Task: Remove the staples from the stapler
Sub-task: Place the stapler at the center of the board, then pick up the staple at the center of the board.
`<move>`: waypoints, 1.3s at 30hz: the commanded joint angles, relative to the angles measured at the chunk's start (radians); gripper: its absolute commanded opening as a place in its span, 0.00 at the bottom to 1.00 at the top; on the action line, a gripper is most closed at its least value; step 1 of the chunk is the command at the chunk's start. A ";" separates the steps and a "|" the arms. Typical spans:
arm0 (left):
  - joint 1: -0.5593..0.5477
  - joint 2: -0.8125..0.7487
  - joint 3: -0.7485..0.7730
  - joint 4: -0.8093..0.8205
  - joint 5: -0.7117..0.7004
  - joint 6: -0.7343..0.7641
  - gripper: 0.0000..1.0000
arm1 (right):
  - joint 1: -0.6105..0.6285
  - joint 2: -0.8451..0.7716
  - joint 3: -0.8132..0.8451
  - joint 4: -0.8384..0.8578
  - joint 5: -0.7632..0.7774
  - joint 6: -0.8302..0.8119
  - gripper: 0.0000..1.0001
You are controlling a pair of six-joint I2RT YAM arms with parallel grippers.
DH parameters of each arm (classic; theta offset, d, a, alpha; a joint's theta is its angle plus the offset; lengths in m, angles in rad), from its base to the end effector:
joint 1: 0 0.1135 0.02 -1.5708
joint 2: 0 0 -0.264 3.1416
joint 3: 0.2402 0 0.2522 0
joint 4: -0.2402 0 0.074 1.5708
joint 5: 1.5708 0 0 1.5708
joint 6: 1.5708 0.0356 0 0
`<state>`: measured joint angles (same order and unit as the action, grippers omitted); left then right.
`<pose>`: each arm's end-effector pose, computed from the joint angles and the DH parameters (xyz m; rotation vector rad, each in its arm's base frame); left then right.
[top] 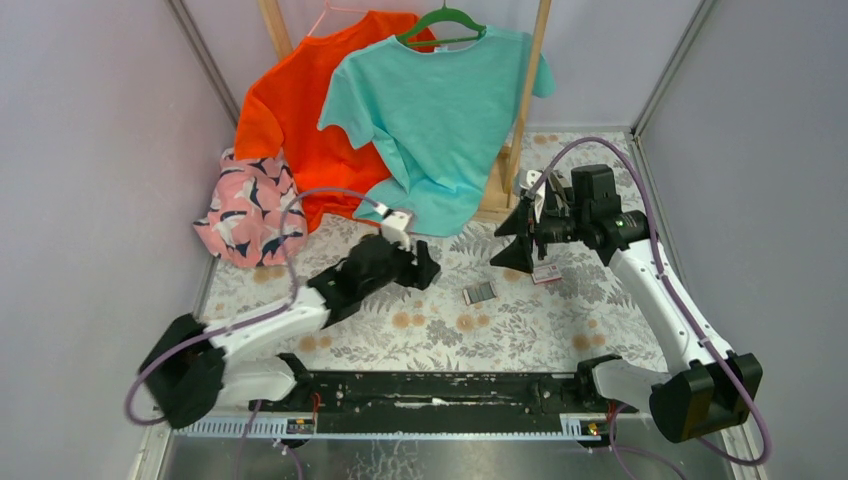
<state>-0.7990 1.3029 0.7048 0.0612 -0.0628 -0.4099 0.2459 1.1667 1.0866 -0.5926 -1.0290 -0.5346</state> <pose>0.1972 -0.1994 0.2237 0.3826 2.1424 -0.6468 0.2228 0.0874 0.3389 -1.2329 1.6012 0.9556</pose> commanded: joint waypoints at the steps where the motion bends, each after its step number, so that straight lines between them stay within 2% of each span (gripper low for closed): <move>1: 0.003 -0.246 -0.252 0.433 0.069 0.058 0.83 | -0.005 0.011 0.003 -0.064 -0.229 -0.342 0.95; 2: 0.007 -0.305 -0.304 0.463 0.061 0.058 0.94 | -0.005 0.025 0.008 -0.147 -0.274 -0.519 1.00; 3: 0.010 -0.360 -0.349 0.486 0.056 0.054 0.99 | -0.004 0.042 0.013 -0.228 -0.309 -0.695 0.99; 4: 0.015 -0.428 -0.401 0.506 0.058 0.048 1.00 | -0.002 0.059 0.015 -0.256 -0.324 -0.789 0.99; 6: 0.021 -0.512 -0.457 0.525 0.050 0.023 1.00 | 0.025 0.101 0.030 -0.237 -0.307 -0.835 0.99; 9: 0.023 -0.608 -0.509 0.507 0.034 -0.003 1.00 | 0.133 0.197 0.103 -0.331 -0.123 -1.028 1.00; 14: 0.023 -0.724 -0.504 0.281 -0.083 -0.030 1.00 | 0.281 0.370 0.203 -0.441 0.146 -1.284 0.86; 18: 0.023 -0.791 -0.528 0.161 -0.155 -0.049 1.00 | 0.375 0.520 0.328 -0.423 0.306 -1.228 0.76; 23: 0.023 -0.848 -0.585 0.096 -0.268 -0.105 1.00 | 0.458 0.663 0.428 -0.375 0.436 -1.139 0.71; 26: 0.023 -0.848 -0.579 0.023 -0.368 -0.150 1.00 | 0.490 0.725 0.464 -0.352 0.530 -1.131 0.69; 30: 0.024 -0.822 -0.560 -0.024 -0.437 -0.184 1.00 | 0.529 0.817 0.547 -0.396 0.615 -1.127 0.61; 34: 0.024 -0.810 -0.544 -0.063 -0.492 -0.217 1.00 | 0.575 0.856 0.550 -0.361 0.705 -1.125 0.59; 39: 0.024 -0.886 -0.542 -0.143 -0.592 -0.279 1.00 | 0.616 0.880 0.536 -0.324 0.783 -1.125 0.58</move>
<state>-0.7834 0.4755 0.1329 -0.0174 -0.5262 -0.6239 0.8288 2.0384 1.6039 -0.9283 -0.3496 -1.6634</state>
